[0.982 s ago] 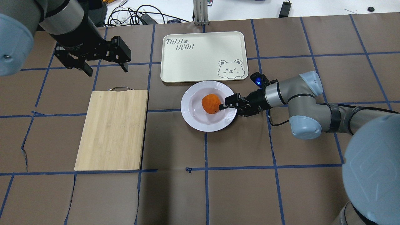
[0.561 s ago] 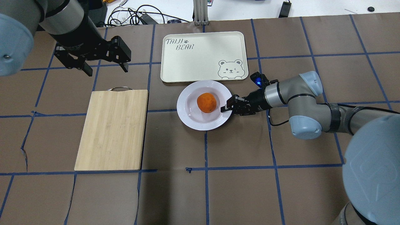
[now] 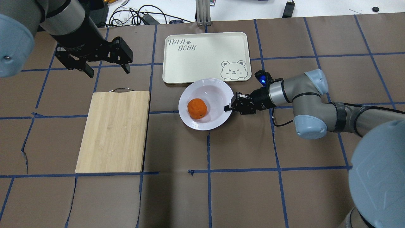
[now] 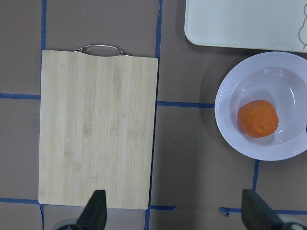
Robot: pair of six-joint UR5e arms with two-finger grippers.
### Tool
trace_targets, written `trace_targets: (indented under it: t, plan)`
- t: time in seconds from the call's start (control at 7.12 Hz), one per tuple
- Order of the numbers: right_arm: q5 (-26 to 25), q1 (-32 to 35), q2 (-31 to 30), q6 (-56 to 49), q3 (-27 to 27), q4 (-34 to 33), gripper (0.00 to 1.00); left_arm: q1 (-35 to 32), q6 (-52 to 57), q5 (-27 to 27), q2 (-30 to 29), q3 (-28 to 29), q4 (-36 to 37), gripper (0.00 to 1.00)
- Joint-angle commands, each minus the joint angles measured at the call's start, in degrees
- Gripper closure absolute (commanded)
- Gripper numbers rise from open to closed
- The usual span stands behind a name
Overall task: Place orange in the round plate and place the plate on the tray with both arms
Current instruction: 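Grip the plate rim with the right gripper and tilt it up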
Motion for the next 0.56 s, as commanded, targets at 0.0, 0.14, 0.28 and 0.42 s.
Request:
trace_targets:
  t: [0.0, 0.14, 0.28, 0.42]
  plan:
    - [1.4, -0.2, -1.8, 8.6, -0.6, 0.1, 0.96, 0.0, 0.0, 0.0, 0.0, 0.1, 0.0, 0.00]
    - [5.4, -0.2, -2.2, 10.1, -2.6, 0.1, 0.95, 0.0, 0.0, 0.0, 0.0, 0.1, -0.1, 0.00]
    - [5.5, -0.3, -2.3, 13.6, -7.1, 0.9, 0.95, 0.0, 0.0, 0.0, 0.0, 0.0, 0.0, 0.00]
    - [5.7, -0.3, -2.2, 14.6, -12.3, 6.8, 0.95, 0.0, 0.0, 0.0, 0.0, 0.0, -0.1, 0.00]
